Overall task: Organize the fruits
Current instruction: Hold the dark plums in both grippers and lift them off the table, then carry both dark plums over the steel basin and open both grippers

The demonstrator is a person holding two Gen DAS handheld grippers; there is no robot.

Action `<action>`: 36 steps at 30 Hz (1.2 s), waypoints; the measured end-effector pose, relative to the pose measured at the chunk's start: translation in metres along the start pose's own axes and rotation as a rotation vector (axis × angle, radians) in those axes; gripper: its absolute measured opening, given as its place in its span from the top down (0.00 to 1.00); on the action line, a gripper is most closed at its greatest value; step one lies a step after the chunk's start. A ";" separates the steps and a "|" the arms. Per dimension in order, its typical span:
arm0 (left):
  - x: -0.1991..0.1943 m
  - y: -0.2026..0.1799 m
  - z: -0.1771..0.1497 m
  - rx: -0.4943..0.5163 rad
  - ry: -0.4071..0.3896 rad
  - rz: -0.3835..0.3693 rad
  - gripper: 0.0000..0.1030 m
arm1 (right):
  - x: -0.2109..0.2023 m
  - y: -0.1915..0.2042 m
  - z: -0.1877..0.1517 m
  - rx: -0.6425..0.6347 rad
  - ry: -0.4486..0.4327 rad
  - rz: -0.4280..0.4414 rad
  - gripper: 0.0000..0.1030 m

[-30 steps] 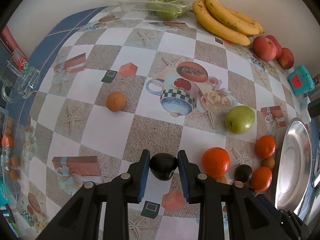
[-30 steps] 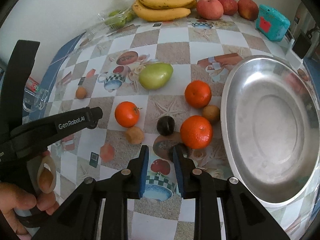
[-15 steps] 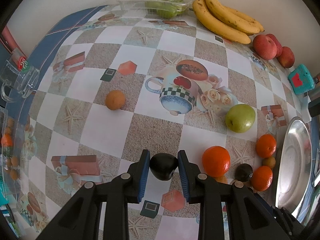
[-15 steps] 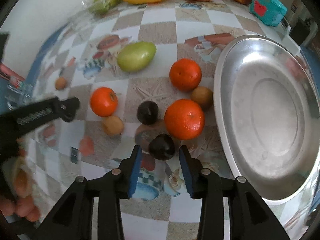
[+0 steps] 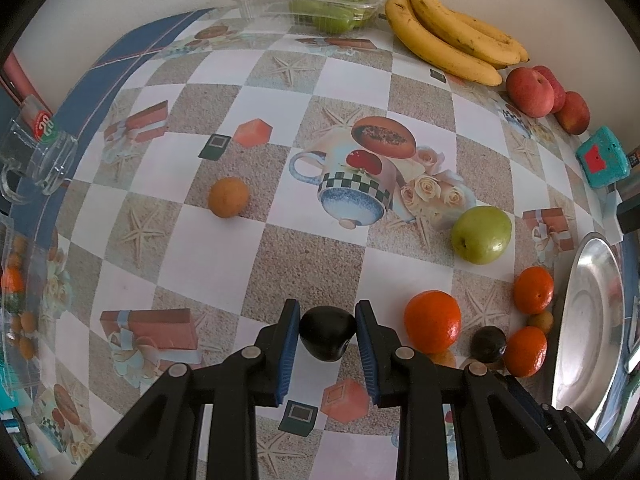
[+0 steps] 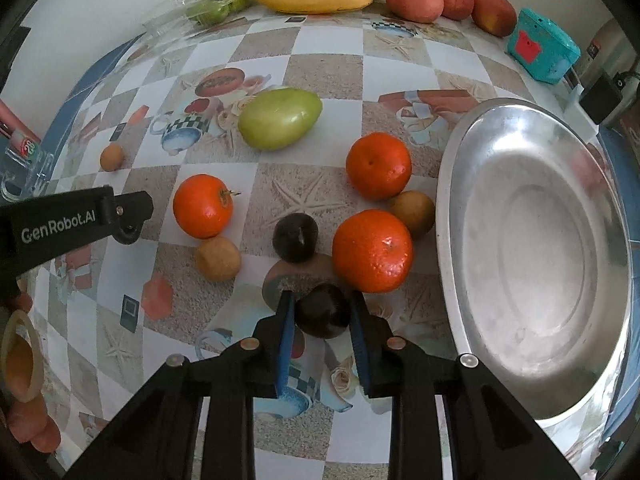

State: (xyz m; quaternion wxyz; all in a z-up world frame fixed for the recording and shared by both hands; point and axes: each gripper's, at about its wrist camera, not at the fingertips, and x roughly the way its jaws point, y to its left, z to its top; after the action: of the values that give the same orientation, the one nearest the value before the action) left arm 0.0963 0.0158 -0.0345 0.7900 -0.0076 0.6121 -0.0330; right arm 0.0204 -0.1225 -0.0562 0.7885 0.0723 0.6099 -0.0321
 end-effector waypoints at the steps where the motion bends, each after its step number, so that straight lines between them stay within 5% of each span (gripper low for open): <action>1: 0.000 0.000 0.000 -0.001 0.000 -0.001 0.70 | 0.000 0.000 0.000 0.000 0.000 0.002 0.74; 20: -0.012 0.004 -0.002 -0.013 -0.031 0.001 0.71 | -0.052 -0.014 -0.001 0.063 -0.118 0.161 0.74; 29: -0.029 -0.024 -0.007 0.056 -0.074 -0.050 0.71 | -0.064 -0.086 0.004 0.260 -0.171 0.070 0.74; 36: -0.046 -0.081 -0.023 0.216 -0.121 -0.143 0.71 | -0.061 -0.153 -0.007 0.455 -0.160 0.034 0.74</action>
State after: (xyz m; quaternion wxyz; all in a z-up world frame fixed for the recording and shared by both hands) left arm 0.0588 -0.0620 0.0082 0.8174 0.0318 0.5540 -0.1546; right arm -0.0231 -0.2753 -0.0103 0.7983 0.2555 0.5211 -0.1610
